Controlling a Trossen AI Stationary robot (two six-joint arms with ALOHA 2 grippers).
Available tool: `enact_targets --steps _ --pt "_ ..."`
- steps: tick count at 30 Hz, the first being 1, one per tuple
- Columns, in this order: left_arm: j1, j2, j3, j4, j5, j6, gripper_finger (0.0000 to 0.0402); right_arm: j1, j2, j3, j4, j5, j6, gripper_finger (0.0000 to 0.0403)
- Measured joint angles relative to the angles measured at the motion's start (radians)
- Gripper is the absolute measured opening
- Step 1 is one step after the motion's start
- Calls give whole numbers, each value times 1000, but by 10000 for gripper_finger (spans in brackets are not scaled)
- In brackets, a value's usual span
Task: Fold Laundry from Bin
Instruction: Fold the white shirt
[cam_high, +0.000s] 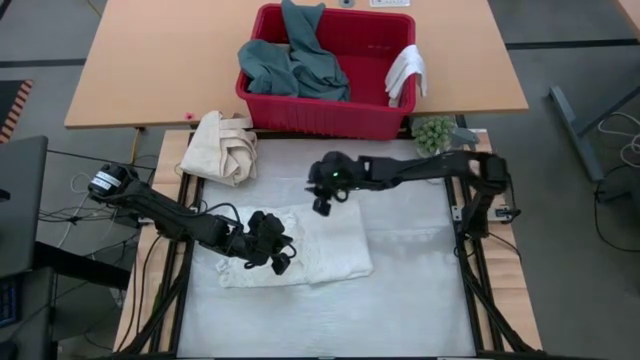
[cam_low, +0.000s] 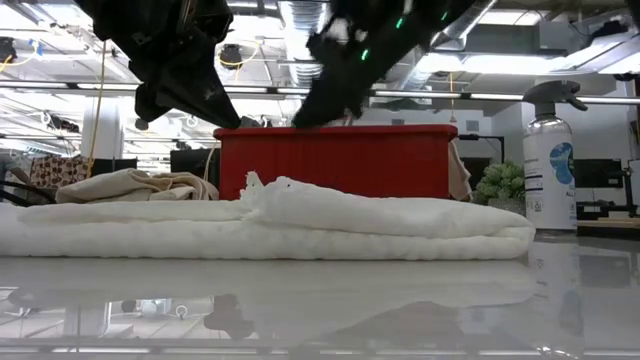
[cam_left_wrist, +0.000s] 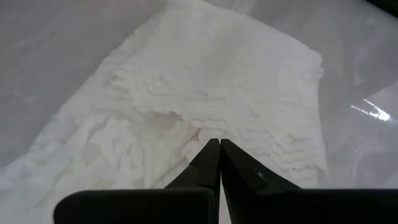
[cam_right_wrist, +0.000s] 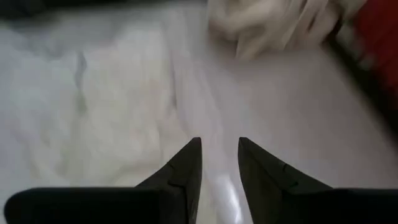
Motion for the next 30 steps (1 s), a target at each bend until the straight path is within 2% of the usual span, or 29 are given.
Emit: enact_targets --steps 3,7,11,17,21,30 --pt "0 0 0 -4 -13 3 0 -6 -72 -10 -132 22 42 94" --pt "0 0 0 -1 -37 18 0 -3 -133 -60 -293 26 67 19" --pt "0 0 0 1 -43 24 0 23 -131 -121 -304 9 97 17" --pt "0 0 0 0 -33 24 0 52 -77 -184 -198 -28 121 15" --pt "0 0 0 0 -33 25 0 56 -13 -185 -149 -32 115 15" --pt "0 0 0 -10 -29 25 0 36 159 -167 -65 -124 120 15"
